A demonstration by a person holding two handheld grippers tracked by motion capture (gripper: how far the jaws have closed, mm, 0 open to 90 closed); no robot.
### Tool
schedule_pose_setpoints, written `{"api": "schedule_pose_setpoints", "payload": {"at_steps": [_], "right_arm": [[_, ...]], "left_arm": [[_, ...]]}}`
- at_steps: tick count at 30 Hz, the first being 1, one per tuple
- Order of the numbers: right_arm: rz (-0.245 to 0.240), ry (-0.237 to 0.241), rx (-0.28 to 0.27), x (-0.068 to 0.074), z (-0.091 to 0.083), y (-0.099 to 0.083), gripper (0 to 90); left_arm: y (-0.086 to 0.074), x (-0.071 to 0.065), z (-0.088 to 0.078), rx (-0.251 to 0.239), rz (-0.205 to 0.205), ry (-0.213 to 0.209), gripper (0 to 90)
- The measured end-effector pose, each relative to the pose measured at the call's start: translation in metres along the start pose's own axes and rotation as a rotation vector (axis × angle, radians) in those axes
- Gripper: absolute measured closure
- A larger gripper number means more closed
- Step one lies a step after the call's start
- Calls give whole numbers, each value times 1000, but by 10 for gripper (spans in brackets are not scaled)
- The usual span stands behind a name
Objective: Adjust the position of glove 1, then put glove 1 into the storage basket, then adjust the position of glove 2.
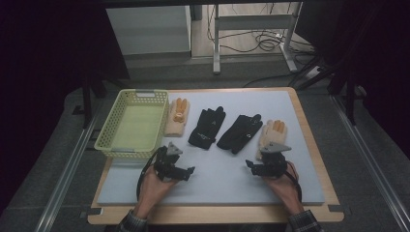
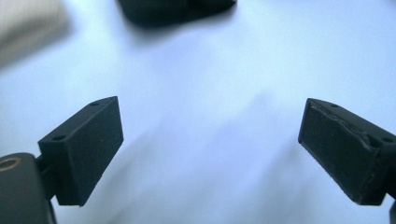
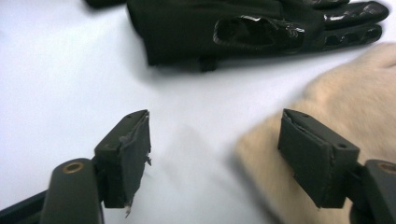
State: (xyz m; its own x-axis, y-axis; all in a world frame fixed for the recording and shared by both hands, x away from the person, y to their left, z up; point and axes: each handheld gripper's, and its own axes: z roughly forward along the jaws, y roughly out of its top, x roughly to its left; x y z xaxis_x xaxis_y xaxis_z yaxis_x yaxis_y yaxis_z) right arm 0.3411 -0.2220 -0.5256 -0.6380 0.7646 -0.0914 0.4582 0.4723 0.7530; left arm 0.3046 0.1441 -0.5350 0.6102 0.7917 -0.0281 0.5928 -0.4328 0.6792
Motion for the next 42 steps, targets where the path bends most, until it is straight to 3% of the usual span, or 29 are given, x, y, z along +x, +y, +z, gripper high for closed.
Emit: {"api": "schedule_pose_setpoints", "payload": {"at_steps": [3,5,35,42], "right_arm": [[-81,-35,7,8,2,-6,183],[-99,-50,3,11,2,-6,184],[-89,-36,10,9,2,-5,170],[-53,-15,9,4,-2,0,170]], "left_arm": [[-12,3,2,17,20,15,57],[-18,8,3,-22,-14,-20,38],[-19,8,4,-29,-5,-17,38],[-19,8,3,-30,-6,-17,38]]}}
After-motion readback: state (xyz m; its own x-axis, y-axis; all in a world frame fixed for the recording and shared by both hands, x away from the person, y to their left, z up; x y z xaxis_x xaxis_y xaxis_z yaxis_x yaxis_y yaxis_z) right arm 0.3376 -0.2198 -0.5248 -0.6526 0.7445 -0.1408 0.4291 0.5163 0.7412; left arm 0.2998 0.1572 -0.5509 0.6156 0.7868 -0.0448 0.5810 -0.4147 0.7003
